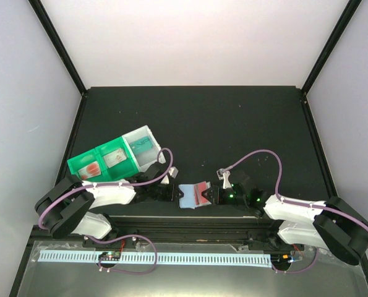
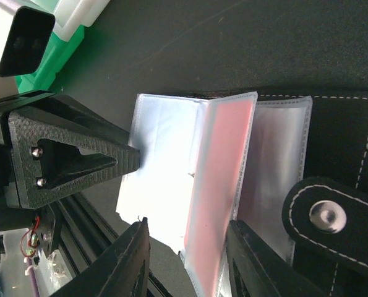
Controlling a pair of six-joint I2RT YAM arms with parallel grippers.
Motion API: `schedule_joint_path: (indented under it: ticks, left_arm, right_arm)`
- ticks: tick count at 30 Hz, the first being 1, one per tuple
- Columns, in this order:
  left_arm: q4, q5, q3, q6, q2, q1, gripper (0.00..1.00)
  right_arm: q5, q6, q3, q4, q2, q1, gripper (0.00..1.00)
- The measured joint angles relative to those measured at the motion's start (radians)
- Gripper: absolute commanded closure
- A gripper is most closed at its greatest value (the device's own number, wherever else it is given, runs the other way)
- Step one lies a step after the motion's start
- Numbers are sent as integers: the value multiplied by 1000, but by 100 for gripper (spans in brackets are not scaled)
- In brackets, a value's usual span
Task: Take the credit cards out of the card holder
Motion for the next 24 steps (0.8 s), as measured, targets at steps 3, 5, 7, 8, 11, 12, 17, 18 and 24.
schedule_joint_path:
  ticks: [3, 5, 7, 8, 11, 12, 17, 18, 24]
  left_arm:
    - [5, -2, 8, -6, 9, -8, 79]
    - [16, -2, 13, -13, 21, -15, 80]
    - [29, -2, 14, -21, 29, -21, 80]
    - [43, 2, 14, -25, 35, -26, 80]
    - [80, 14, 19, -42, 61, -54, 81]
    - [90, 18, 19, -48, 68, -59, 81]
    - [127, 37, 25, -79, 93, -83, 81]
    - [129, 37, 25, -86, 94, -87, 81]
    - [132, 28, 18, -122, 77, -95, 74]
  right_arm:
    - [-10, 0, 0, 0, -2, 0, 64]
    - [-16, 0, 0, 2, -4, -1, 63]
    - [-26, 0, 1, 6, -11, -1, 63]
    - [-35, 0, 3, 8, -14, -1, 63]
    - [-54, 0, 8, 8, -14, 0, 62]
    - [-58, 1, 8, 10, -14, 0, 62]
    - [-77, 7, 8, 20, -14, 0, 59]
    - [-79, 8, 8, 21, -14, 0, 58]
    - [-103, 18, 12, 40, -14, 0, 52]
